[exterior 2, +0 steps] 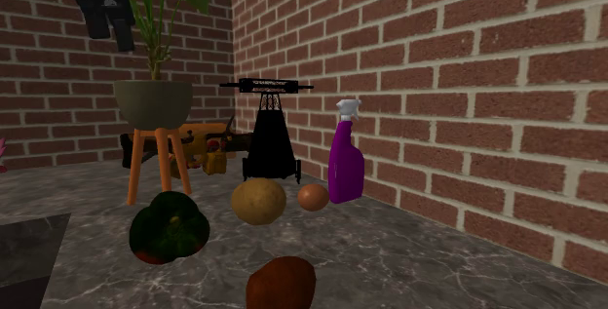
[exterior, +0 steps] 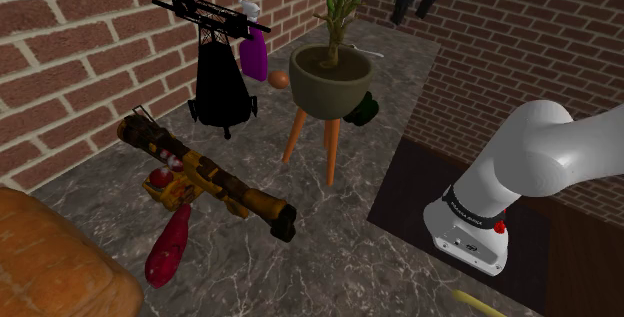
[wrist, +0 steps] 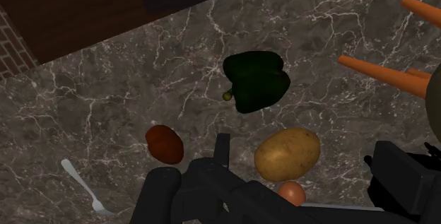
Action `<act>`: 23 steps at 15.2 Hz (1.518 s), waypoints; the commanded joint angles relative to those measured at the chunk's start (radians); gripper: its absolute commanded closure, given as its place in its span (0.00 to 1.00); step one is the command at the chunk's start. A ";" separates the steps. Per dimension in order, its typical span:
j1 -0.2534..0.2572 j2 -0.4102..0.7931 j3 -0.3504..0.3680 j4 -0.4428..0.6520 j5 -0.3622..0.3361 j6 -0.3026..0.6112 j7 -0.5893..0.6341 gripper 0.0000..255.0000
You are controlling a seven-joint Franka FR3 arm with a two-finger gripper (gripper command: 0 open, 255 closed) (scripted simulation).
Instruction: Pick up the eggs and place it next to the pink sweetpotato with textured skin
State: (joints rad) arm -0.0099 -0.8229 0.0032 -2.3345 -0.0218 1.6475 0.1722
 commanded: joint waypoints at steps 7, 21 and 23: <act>0.001 0.206 0.010 0.025 0.010 0.155 0.022 0.00; 0.002 0.743 0.026 0.266 0.020 0.392 0.067 0.00; 0.003 0.822 0.028 0.321 0.020 0.408 0.072 0.00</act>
State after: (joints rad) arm -0.0060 -0.0393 0.0316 -2.0410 -0.0017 2.0499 0.2448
